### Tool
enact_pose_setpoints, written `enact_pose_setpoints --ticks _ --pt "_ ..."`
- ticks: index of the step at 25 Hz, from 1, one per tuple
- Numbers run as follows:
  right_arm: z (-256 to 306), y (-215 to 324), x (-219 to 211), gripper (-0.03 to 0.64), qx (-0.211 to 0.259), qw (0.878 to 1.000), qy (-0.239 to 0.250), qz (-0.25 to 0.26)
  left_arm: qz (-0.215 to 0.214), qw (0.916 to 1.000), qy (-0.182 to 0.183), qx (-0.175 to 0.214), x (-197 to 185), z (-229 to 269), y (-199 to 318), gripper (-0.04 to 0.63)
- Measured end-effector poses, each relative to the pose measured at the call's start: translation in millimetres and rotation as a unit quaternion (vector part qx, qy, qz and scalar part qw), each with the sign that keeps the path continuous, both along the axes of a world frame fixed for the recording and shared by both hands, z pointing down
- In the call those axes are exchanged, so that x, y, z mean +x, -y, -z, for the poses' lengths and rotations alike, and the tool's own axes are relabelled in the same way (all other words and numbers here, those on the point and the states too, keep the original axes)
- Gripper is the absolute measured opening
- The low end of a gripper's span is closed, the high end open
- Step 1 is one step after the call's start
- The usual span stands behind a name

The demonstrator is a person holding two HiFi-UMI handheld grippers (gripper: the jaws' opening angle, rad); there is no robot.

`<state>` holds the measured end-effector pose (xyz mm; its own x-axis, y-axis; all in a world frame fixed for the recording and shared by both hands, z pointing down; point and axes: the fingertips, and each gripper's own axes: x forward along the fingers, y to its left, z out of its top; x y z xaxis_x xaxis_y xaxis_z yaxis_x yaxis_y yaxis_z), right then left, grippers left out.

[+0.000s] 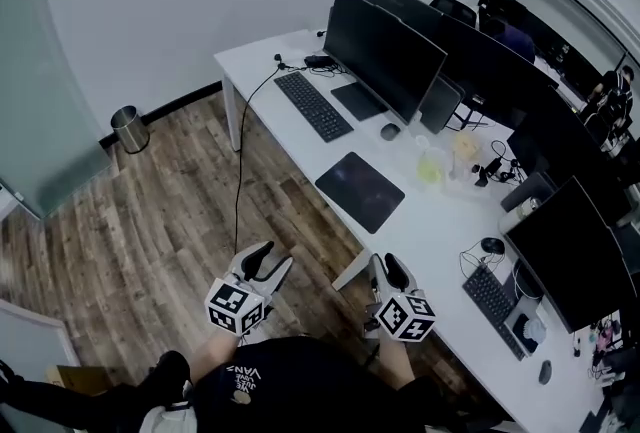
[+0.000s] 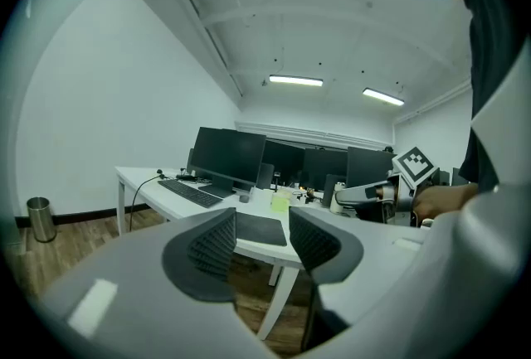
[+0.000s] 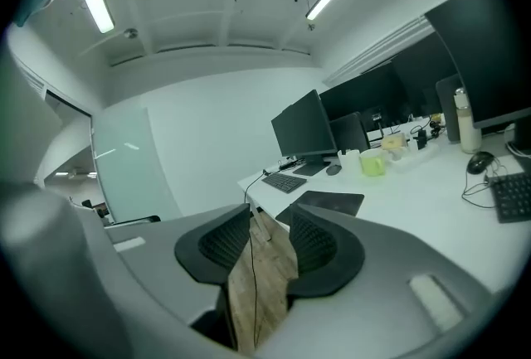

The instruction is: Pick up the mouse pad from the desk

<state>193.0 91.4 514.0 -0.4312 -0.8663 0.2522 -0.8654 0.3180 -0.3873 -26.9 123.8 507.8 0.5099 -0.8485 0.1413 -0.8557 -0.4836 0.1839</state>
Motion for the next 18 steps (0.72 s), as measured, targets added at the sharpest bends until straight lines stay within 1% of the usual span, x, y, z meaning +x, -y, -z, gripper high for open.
enact_pose_setpoints --ticks 4,9,12,15,18 --pt "-9 13 9 0.175 -0.011 1.000 0.000 0.013 0.015 0.9998 -0.004 -0.009 10 -7 11 0.194" --pt "-22 28 21 0.179 -0.023 1.000 0.005 0.020 0.036 0.9990 -0.015 -0.022 20 -17 20 0.207" --pt "-24 38 19 0.179 -0.029 0.999 0.006 0.028 0.044 0.9982 -0.010 -0.039 17 -24 27 0.212" --pt "-25 49 16 0.179 -0.034 0.999 0.005 0.026 0.052 0.9972 -0.014 -0.051 8 -31 39 0.213" --pt "-25 62 11 0.179 -0.036 0.999 0.002 0.019 0.047 0.9973 -0.014 -0.055 1 -33 55 0.213"
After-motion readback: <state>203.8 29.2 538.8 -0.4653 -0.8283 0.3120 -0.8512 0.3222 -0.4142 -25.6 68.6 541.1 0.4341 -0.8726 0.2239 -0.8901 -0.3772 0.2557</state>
